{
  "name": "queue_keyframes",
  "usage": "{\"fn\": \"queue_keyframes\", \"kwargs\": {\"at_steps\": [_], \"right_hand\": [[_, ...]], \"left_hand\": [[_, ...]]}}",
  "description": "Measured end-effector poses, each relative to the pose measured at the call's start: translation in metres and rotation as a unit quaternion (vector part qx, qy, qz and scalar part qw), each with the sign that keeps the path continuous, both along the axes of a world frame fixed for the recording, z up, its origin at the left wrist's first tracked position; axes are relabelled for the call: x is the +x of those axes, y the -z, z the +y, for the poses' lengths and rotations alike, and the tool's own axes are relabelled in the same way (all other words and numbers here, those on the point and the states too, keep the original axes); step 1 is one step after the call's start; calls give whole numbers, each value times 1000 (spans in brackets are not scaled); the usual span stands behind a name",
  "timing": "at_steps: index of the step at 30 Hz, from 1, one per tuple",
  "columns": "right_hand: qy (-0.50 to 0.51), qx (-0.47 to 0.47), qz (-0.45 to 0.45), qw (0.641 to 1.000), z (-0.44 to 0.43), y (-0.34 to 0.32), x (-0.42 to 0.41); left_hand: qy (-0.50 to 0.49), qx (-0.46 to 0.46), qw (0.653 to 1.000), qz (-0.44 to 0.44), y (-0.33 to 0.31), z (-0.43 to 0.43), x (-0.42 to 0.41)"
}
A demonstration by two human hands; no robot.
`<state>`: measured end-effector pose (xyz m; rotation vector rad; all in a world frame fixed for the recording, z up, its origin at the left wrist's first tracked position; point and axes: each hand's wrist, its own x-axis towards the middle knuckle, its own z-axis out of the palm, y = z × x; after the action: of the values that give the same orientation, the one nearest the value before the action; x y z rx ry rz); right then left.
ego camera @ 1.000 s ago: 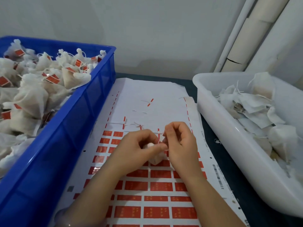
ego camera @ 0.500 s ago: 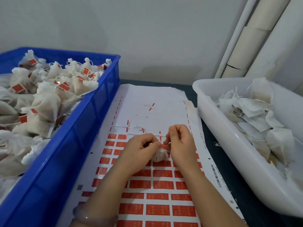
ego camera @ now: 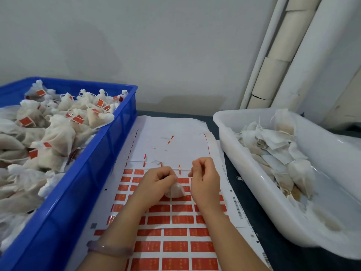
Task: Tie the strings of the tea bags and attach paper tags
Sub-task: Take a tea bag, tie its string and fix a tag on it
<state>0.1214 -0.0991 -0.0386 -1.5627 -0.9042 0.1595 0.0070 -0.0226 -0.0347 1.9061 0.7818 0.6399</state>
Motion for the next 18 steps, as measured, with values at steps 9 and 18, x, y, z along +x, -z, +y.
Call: {"fn": "queue_keyframes", "kwargs": {"at_steps": [9, 18], "right_hand": [[11, -125, 12, 992, -18, -22, 53], [-70, -365, -131, 919, -10, -12, 72]], "left_hand": [[-124, -189, 968, -110, -3, 1, 3], [-174, -198, 957, -121, 0, 9, 5]]}}
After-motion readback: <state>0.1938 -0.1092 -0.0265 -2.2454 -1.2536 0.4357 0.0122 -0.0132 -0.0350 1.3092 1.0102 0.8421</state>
